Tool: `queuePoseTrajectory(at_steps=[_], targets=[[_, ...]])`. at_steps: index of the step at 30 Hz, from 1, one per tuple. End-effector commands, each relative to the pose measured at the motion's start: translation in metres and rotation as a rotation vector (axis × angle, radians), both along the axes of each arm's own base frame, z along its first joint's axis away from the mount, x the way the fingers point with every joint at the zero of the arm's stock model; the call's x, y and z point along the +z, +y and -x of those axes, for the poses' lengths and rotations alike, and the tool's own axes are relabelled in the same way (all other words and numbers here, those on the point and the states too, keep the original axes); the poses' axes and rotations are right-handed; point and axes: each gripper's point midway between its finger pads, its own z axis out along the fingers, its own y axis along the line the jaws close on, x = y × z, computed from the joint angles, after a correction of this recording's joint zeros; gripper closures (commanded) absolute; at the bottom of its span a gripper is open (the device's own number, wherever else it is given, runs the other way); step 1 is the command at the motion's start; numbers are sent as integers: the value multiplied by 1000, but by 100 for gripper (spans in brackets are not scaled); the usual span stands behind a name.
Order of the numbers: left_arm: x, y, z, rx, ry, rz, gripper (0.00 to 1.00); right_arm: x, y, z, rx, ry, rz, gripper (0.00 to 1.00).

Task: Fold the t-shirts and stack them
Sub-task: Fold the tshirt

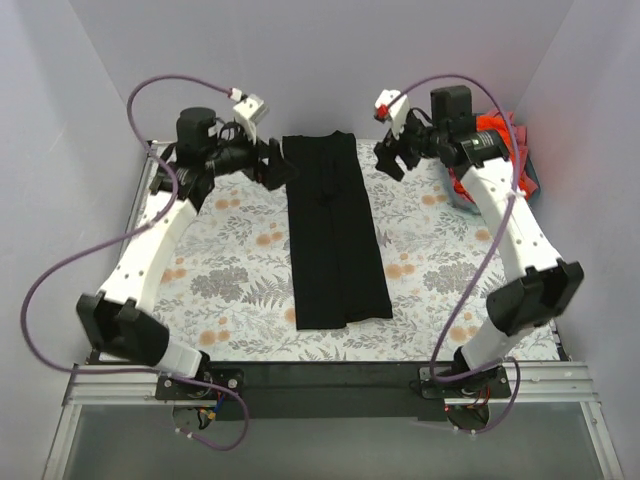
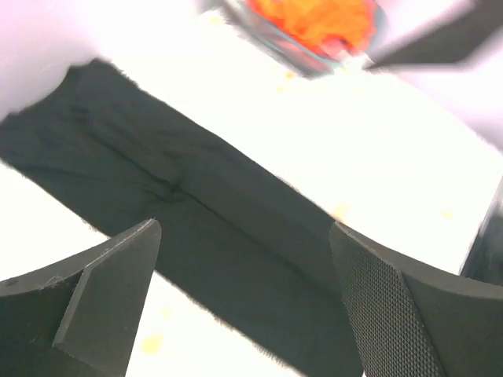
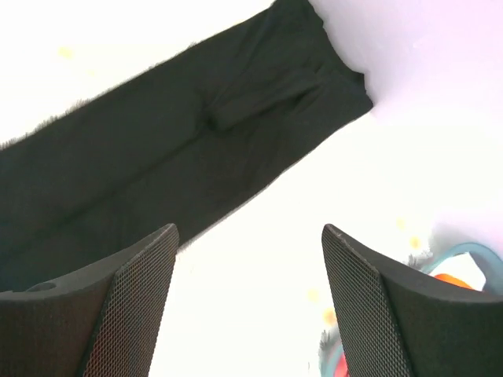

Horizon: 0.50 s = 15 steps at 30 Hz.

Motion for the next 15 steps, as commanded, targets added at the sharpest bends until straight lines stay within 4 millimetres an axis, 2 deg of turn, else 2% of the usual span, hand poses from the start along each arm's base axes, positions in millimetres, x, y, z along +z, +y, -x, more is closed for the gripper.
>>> queuePoseTrajectory(at_steps=[1,2,3,4,5,6,7,8,9,10,11,12,13,14,15], targets=[[-56,2,65,-235,-38,-146,12,-51,-16,48,166,24,155,19],[-75,3,99,-287,-57,-200,13,-59,-22,60,225,-21,205,20],[-92,6,119,-328,-87,-255,14,-88,-32,92,263,23,238,20],[-110,11,140,-397,-141,-328,15,-97,-37,106,296,7,266,20],[-134,13,181,-475,-173,-372,15,-112,-42,122,354,-11,302,20],[-145,15,198,-522,-210,-400,15,-130,-50,151,394,-10,323,21],[-154,17,212,-564,-245,-418,16,-142,-53,167,426,-12,336,21],[-179,18,236,-626,-226,-433,16,-150,-55,180,459,-27,346,22],[-180,19,247,-647,-259,-433,18,-147,-56,193,503,-103,361,23],[-189,18,255,-678,-259,-435,19,-174,-55,215,557,-61,369,24],[-197,14,268,-729,-256,-429,21,-181,-53,223,587,-73,370,26],[-215,15,280,-760,-211,-432,23,-188,-46,238,646,-89,379,27],[-221,10,279,-759,-211,-439,24,-210,-48,252,689,-59,403,28],[-228,2,291,-781,-174,-430,27,-220,-47,255,702,-71,422,28],[-245,3,295,-787,-148,-469,28,-226,-39,263,747,-90,429,28]])
